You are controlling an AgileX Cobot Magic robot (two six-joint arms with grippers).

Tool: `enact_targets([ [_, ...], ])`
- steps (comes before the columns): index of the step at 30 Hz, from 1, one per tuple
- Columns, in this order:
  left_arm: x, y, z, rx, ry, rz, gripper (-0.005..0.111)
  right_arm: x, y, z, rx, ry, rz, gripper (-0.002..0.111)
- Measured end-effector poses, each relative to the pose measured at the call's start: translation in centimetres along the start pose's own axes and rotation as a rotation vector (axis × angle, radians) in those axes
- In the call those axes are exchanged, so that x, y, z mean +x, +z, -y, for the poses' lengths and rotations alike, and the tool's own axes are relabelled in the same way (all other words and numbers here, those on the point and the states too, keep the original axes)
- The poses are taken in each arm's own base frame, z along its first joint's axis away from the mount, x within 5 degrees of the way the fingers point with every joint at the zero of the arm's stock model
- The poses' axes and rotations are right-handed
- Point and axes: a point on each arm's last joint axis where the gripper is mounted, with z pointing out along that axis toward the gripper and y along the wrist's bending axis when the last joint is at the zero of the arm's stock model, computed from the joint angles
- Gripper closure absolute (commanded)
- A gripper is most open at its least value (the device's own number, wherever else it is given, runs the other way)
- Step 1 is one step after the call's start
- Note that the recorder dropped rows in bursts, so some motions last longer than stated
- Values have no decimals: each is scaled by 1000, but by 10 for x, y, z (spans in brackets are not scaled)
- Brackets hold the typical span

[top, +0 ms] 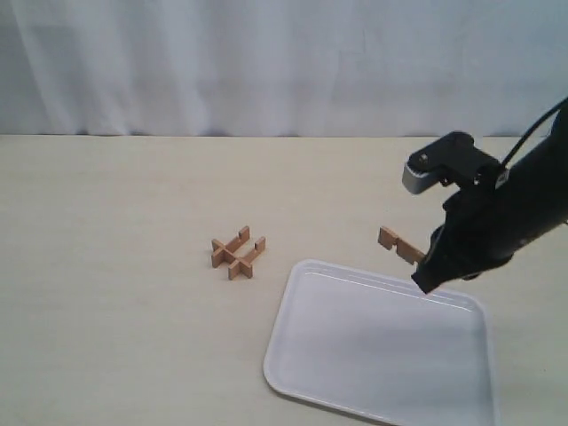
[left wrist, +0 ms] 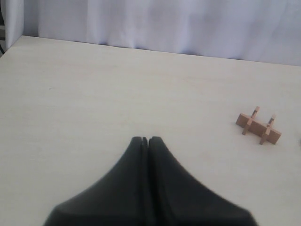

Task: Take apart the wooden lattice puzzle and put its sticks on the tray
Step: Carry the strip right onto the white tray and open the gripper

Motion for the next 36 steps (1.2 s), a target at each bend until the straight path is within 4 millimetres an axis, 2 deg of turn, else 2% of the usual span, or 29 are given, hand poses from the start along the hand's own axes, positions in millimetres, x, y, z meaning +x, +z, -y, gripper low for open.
enact_targets([
  [6, 0, 0, 0, 0, 0, 0, 107, 33, 24, -3, 11, -53, -130, 104],
  [20, 0, 0, 0, 0, 0, 0, 107, 58, 69, -4, 21, -51, -169, 103],
  [27, 0, 0, 0, 0, 0, 0, 107, 58, 73, -4, 20, -50, -174, 72],
  [29, 0, 0, 0, 0, 0, 0, 107, 58, 73, -4, 20, -50, -174, 67],
  [33, 0, 0, 0, 0, 0, 0, 107, 57, 72, -4, 20, -50, -173, 63],
  [36, 0, 0, 0, 0, 0, 0, 107, 44, 62, -1, 16, -28, -140, 63],
])
